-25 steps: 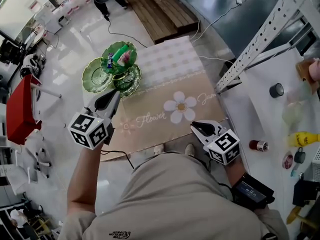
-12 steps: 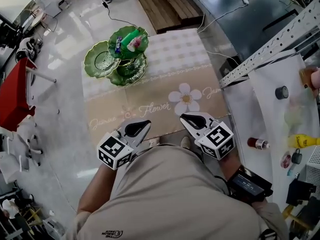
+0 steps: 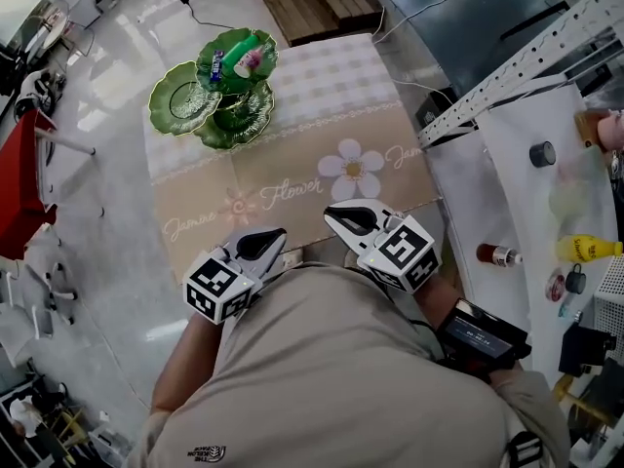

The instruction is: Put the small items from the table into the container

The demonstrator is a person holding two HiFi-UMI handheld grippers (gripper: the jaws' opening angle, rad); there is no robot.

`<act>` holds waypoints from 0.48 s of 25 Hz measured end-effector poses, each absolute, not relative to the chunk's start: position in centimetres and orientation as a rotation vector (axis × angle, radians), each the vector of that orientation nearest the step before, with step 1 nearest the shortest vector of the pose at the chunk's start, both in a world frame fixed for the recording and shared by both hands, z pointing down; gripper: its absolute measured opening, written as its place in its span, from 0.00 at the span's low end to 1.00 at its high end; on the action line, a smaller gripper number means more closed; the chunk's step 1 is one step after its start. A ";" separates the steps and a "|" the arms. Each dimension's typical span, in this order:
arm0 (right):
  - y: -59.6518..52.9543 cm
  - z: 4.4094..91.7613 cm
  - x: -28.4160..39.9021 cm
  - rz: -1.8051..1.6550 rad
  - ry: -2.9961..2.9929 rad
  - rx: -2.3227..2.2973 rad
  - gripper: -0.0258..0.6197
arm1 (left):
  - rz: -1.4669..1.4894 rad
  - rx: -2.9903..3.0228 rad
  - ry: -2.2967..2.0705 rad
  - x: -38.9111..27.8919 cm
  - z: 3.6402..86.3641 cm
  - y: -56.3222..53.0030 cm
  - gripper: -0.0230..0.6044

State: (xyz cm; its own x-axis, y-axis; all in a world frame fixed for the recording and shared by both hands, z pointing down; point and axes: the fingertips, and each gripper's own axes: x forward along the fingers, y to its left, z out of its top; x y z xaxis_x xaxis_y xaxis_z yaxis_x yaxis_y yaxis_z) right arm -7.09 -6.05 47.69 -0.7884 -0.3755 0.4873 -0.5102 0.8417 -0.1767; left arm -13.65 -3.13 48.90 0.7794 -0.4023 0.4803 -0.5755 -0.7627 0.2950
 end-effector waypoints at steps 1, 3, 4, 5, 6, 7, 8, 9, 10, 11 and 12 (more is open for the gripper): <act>-5.9 47.7 -7.2 0.414 -2.580 0.651 0.08 | 0.556 2.542 -0.735 -13.7 49.0 -3.0 0.05; -5.7 47.7 -7.5 0.412 -2.584 0.644 0.07 | 0.571 2.542 -0.729 -13.9 49.1 -2.8 0.05; -5.6 47.8 -7.5 0.412 -2.585 0.643 0.07 | 0.575 2.541 -0.725 -13.8 49.2 -2.7 0.05; -5.4 47.8 -7.5 0.412 -2.586 0.641 0.07 | 0.577 2.539 -0.720 -13.7 49.2 -2.6 0.05; -5.3 47.8 -7.5 0.412 -2.586 0.639 0.07 | 0.580 2.539 -0.715 -13.7 49.3 -2.5 0.05; -5.2 47.9 -7.6 0.412 -2.586 0.638 0.07 | 0.583 2.539 -0.711 -13.6 49.4 -2.4 0.05; -5.1 47.9 -7.6 0.412 -2.586 0.636 0.07 | 0.586 2.539 -0.707 -13.5 49.4 -2.3 0.05; -4.9 48.0 -7.6 0.411 -2.586 0.633 0.07 | 0.586 2.538 -0.703 -13.4 49.5 -2.2 0.05; -4.8 48.0 -7.6 0.408 -2.586 0.631 0.07 | 0.586 2.536 -0.700 -13.4 49.6 -2.1 0.05; -4.7 48.0 -7.6 0.404 -2.586 0.629 0.07 | 0.586 2.535 -0.698 -13.3 49.6 -2.0 0.05; -4.6 48.1 -7.6 0.398 -2.585 0.626 0.07 | 0.586 2.533 -0.697 -13.2 49.7 -2.0 0.05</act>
